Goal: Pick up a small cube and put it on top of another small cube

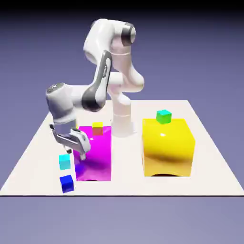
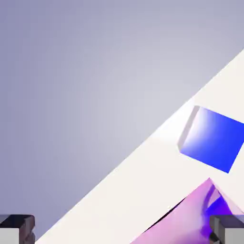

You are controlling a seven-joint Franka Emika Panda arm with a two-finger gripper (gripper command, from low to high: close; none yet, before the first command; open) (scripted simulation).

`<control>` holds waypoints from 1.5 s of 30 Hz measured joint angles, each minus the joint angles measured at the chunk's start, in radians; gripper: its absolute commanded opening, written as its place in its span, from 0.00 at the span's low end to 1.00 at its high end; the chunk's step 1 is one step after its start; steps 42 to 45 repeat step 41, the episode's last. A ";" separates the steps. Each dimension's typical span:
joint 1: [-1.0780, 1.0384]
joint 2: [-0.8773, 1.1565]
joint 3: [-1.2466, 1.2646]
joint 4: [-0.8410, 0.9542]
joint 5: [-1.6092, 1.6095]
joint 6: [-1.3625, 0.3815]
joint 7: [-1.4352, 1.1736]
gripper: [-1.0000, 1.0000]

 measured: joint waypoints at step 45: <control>0.093 0.117 -0.424 -0.053 -0.038 -0.327 -0.309 1.00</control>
